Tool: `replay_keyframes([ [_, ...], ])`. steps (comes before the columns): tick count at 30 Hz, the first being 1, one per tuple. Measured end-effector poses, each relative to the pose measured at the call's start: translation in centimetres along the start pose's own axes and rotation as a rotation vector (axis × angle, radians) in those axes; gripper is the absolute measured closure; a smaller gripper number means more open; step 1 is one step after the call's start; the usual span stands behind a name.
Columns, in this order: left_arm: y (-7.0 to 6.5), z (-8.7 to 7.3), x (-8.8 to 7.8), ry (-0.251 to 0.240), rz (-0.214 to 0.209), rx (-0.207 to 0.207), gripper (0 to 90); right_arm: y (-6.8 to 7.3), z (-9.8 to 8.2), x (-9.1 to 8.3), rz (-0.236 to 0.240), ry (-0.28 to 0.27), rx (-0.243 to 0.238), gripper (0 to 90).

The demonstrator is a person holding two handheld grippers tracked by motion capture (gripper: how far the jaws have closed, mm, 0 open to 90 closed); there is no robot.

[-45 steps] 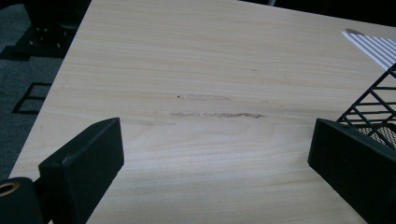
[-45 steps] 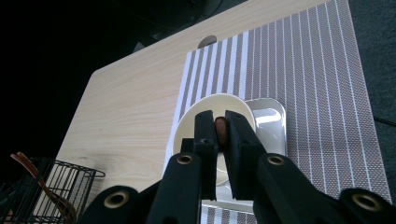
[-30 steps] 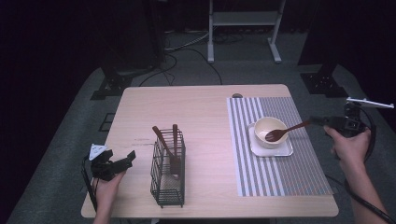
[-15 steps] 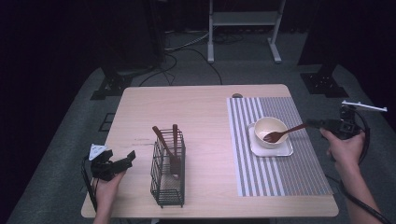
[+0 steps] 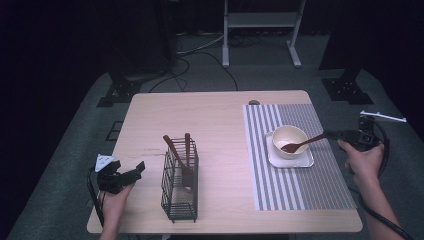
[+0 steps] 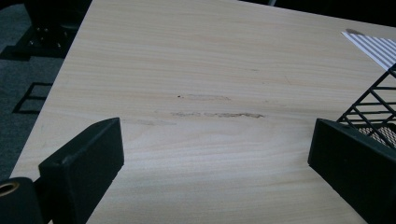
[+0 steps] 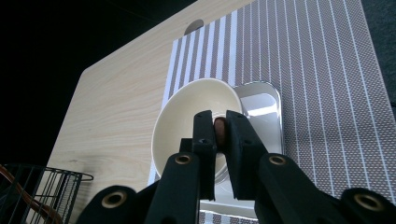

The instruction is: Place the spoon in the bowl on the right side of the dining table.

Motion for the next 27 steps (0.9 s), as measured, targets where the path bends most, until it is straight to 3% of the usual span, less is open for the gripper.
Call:
replay_keyframes([
  [14, 0.0, 0.0, 0.0, -0.001, 0.001, -0.006, 2.6, -1.1, -1.1, 0.7, 0.018, 0.049, 0.029, 66.6],
  [27, -0.1, 0.0, 0.0, 0.002, 0.003, -0.006, 2.6, -2.9, -2.7, 0.5, 0.028, 0.072, 0.049, 61.8],
])
Point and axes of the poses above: each handheld gripper's, and its own axes: x roughly forward along the jaws, z roughly out of its top, y roughly to its left, the point moved 1 cm from there along x, roughly forward along the jaws, and after that the axes turned 7 degrees about -y, right-handed, at the moved point
